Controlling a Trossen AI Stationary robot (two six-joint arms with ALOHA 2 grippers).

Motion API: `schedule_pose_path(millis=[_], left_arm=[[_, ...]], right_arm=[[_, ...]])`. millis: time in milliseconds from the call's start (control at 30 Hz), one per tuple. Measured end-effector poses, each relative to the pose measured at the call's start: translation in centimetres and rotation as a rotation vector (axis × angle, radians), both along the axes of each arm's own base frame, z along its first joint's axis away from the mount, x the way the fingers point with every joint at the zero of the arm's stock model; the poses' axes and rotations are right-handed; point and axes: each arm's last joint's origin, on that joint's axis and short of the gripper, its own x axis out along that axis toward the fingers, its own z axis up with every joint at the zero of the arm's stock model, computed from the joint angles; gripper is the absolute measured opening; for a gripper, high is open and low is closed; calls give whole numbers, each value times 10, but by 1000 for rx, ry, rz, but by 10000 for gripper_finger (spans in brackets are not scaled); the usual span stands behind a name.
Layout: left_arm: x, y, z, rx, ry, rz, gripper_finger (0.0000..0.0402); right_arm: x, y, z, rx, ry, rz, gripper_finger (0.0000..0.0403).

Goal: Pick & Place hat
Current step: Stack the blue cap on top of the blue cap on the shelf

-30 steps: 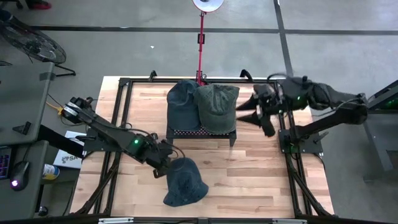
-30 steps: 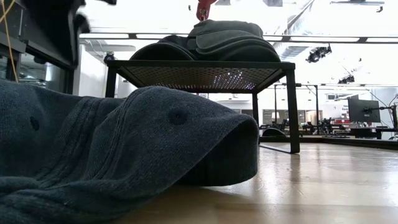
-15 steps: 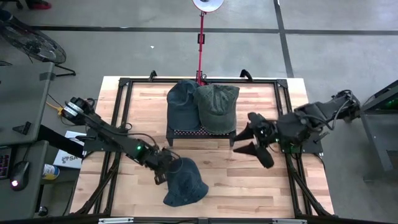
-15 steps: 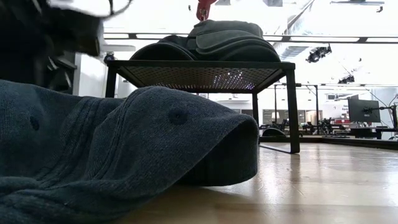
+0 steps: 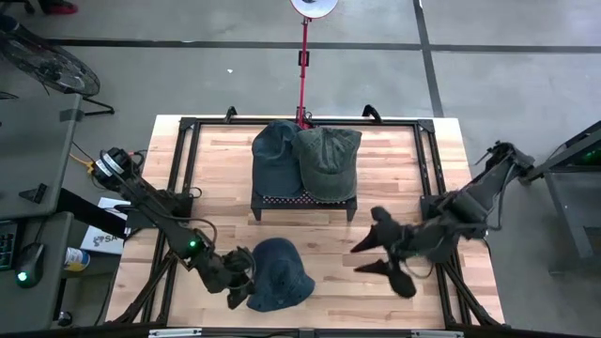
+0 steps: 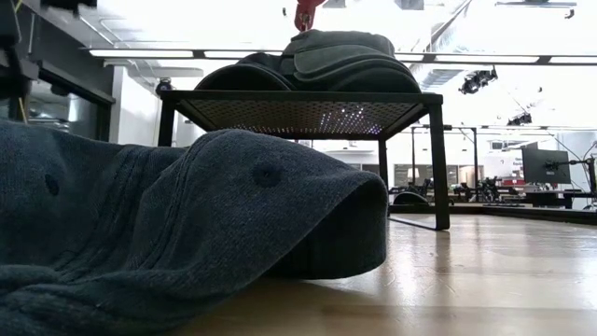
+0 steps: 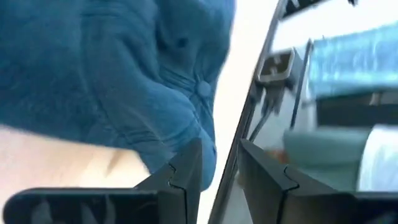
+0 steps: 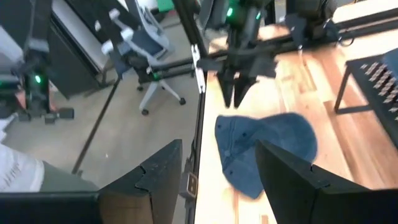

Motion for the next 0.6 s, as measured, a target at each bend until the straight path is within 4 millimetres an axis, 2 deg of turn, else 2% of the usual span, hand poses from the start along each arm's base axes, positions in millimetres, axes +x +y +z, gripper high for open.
schedule_pose_path(millis=[233,600], left_arm=[[3,0,-4,-174,103,225,101],[7,-7,-25,-274,252,310,101]], right_arm=[[16,32,-30,-53,87,31,195],[23,77,-59,-45,106,74,195]])
